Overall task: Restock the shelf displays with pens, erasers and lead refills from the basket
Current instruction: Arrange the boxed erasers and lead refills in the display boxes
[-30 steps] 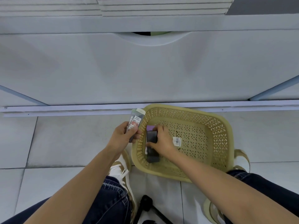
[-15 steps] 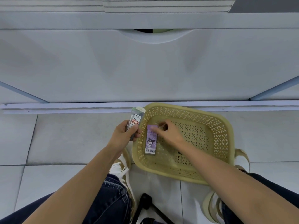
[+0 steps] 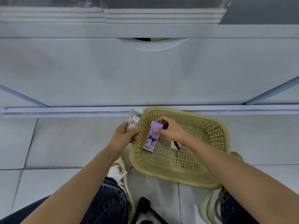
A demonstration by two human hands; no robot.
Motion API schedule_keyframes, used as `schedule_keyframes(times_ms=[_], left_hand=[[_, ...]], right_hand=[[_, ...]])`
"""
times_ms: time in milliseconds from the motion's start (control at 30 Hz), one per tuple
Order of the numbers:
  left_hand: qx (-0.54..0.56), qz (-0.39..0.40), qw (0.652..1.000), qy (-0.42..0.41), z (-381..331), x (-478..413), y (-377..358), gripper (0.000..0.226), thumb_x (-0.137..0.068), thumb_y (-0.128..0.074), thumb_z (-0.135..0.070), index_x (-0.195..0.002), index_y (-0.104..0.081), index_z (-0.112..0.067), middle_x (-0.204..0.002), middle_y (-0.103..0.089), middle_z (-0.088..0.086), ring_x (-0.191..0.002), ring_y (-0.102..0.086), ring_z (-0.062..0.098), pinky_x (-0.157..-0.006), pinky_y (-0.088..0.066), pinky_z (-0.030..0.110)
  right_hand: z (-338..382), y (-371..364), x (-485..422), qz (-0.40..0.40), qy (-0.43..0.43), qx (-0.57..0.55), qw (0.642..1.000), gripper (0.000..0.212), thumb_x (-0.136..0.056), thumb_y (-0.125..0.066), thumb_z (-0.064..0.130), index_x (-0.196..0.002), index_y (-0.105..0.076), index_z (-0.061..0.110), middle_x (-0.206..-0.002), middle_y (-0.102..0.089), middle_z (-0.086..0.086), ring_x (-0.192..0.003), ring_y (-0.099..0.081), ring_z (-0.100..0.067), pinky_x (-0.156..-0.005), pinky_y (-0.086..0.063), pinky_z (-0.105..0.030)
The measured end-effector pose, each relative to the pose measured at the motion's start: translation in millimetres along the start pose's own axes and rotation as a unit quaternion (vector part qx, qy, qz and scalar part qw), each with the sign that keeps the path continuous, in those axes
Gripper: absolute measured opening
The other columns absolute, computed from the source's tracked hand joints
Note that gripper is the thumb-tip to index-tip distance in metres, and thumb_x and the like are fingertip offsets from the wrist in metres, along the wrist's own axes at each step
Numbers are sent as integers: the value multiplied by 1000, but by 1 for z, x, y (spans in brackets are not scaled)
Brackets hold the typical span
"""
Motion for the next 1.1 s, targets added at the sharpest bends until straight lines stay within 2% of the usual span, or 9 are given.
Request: schedule_keyframes(times_ms=[133, 333, 433, 500, 600, 700, 867, 1033, 1100], left_hand=[[3, 30, 999, -28, -32, 15, -20, 35, -85, -72, -18, -115, -59, -6, -101, -73, 10, -85, -69, 22, -79, -57, 34], [54, 44, 991, -112, -92, 55, -47, 21, -87, -68, -8, -108, -65, -7, -94, -72, 8, -74, -69, 15, -60, -55, 25], [113, 34, 986, -122, -113, 76, -46, 17, -90, -63, -8, -107, -65, -8, -88, -71, 4, -66, -67, 11, -57, -53, 23], [145, 21, 982, -122, -123, 89, -42, 16, -91, -61, -7, -107, -63, -7, -82, -70, 3, -61, -65, 9, -53, -52, 22], [212, 18, 969, -122, -135, 111, -43, 10, -93, -58, -6, -101, -65, -7, -76, -69, 5, -60, -66, 12, -52, -54, 23], [288, 23, 950, -115, -147, 131, -49, 8, -94, -57, -6, -93, -65, -6, -70, -72, 6, -57, -68, 15, -50, -55, 25], [285, -56, 932, -218, -192, 166, -21, 8, -94, -59, -8, -98, -63, -13, -76, -73, -2, -63, -67, 9, -61, -57, 25], [165, -108, 920, -337, -253, 210, 10, 27, -92, -62, -4, -118, -57, -2, -101, -67, 13, -82, -64, 23, -78, -53, 39], [115, -104, 919, -363, -275, 224, 9, 30, -91, -64, -5, -119, -57, -1, -104, -68, 14, -86, -64, 25, -82, -53, 41]], right_hand=[[53, 30, 15, 1, 40, -94, 995, 23, -83, -75, 13, -104, -63, 15, -83, -65, 9, -66, -58, 3, -61, -43, -11], [130, 53, 50, -8, 121, -202, 972, 9, -97, -57, 15, -94, -65, 12, -66, -58, -2, -52, -49, -10, -51, -41, -20], [153, 75, 70, -70, 123, -282, 949, 35, -104, -38, 22, -92, -68, 6, -79, -65, -8, -61, -57, -13, -61, -47, -23], [163, 91, 85, -138, 119, -239, 954, 43, -103, -32, 26, -85, -69, 13, -76, -60, -3, -60, -54, -9, -59, -41, -24], [180, 108, 115, -232, 135, -224, 937, 38, -97, -37, 28, -71, -64, 22, -62, -52, 6, -46, -49, -5, -51, -35, -20], [203, 111, 147, -264, 235, -244, 903, 28, -100, -41, 17, -80, -61, 14, -62, -54, -2, -45, -48, -13, -39, -34, -18], [229, 95, 184, -191, 299, -234, 905, 10, -98, -53, 7, -95, -62, 4, -91, -61, -18, -69, -65, -21, -51, -55, -27], [261, 67, 204, -102, 301, -48, 947, 20, -88, -64, -1, -100, -62, 16, -72, -65, -2, -71, -62, -16, -66, -48, -25], [285, 56, 214, -80, 324, -23, 942, 25, -91, -63, 3, -111, -59, 18, -78, -67, -12, -72, -64, -17, -69, -50, -30]])
Point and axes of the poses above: each hand's wrist, its own x-axis away from the middle knuckle, its own y-axis out of the back of the hand, z = x × y, the point moved 9 cm from there along -x, towards the middle knuckle
